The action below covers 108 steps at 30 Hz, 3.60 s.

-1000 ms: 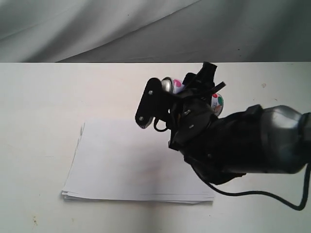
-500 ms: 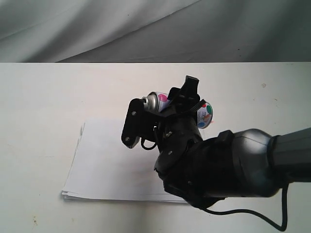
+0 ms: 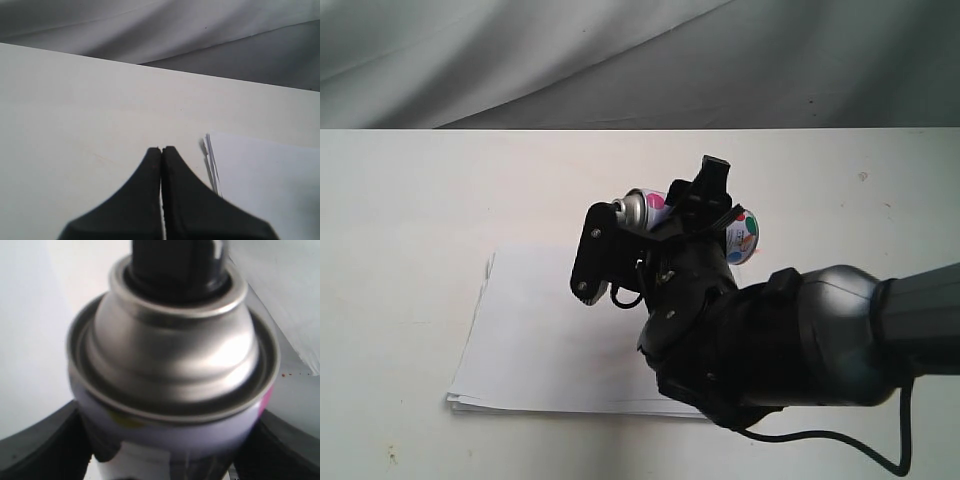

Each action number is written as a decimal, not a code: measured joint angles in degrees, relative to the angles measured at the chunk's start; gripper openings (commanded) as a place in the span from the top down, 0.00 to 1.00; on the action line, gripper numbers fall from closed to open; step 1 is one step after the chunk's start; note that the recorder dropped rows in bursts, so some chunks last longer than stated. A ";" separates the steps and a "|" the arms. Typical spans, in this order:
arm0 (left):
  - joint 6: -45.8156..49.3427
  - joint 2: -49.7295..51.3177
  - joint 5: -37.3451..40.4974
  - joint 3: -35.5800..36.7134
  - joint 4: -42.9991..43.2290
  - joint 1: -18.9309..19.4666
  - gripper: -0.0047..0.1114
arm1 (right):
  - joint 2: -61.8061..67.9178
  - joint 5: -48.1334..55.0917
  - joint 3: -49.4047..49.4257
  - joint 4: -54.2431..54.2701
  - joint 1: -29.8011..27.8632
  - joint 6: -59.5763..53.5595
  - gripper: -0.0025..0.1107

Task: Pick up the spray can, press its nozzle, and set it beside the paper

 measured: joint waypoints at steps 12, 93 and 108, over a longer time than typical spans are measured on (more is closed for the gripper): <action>0.00 0.00 0.00 0.00 0.11 0.00 0.96 | 0.00 0.14 0.00 0.00 0.00 0.00 0.98; 126.38 84.67 39.90 -50.49 -95.94 0.00 0.96 | 0.00 3.76 0.00 0.00 0.00 0.00 0.98; 126.30 94.16 44.87 -50.49 -100.13 0.00 0.96 | 0.00 3.76 0.00 0.00 0.00 0.00 0.98</action>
